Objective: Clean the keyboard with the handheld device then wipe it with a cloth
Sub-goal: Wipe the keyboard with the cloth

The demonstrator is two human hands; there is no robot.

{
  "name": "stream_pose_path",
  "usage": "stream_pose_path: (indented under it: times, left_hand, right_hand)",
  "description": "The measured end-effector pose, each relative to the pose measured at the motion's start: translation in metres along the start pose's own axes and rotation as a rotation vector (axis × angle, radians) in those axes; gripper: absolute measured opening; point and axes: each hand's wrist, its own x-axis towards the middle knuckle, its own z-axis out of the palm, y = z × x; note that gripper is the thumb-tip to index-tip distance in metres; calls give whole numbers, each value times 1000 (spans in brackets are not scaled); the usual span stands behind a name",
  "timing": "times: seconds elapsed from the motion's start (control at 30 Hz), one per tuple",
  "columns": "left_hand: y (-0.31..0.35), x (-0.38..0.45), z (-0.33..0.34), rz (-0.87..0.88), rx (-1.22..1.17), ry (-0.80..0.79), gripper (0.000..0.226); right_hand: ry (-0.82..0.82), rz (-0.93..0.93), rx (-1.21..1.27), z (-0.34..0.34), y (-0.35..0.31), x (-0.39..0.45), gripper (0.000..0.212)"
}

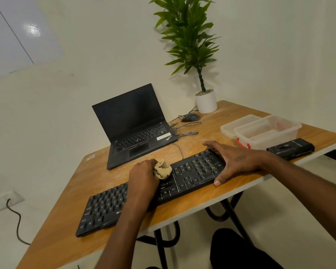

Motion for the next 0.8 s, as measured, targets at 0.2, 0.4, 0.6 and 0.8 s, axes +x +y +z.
stream_pose_path:
  times: [0.2, 0.4, 0.6, 0.8]
  left_hand:
    - [5, -47, -28, 66, -149, -109, 32]
    - [8, -48, -21, 65, -97, -66, 25]
    - [-7, 5, 3, -19, -33, 12, 28]
    - [-10, 0, 1, -3, -35, 2, 24]
  right_hand:
    - [2, -9, 7, -1, 2, 2, 128]
    - [-15, -16, 31, 0, 7, 4, 124]
    - [-23, -6, 32, 1, 9, 5, 123]
    - [-24, -15, 34, -2, 9, 6, 125]
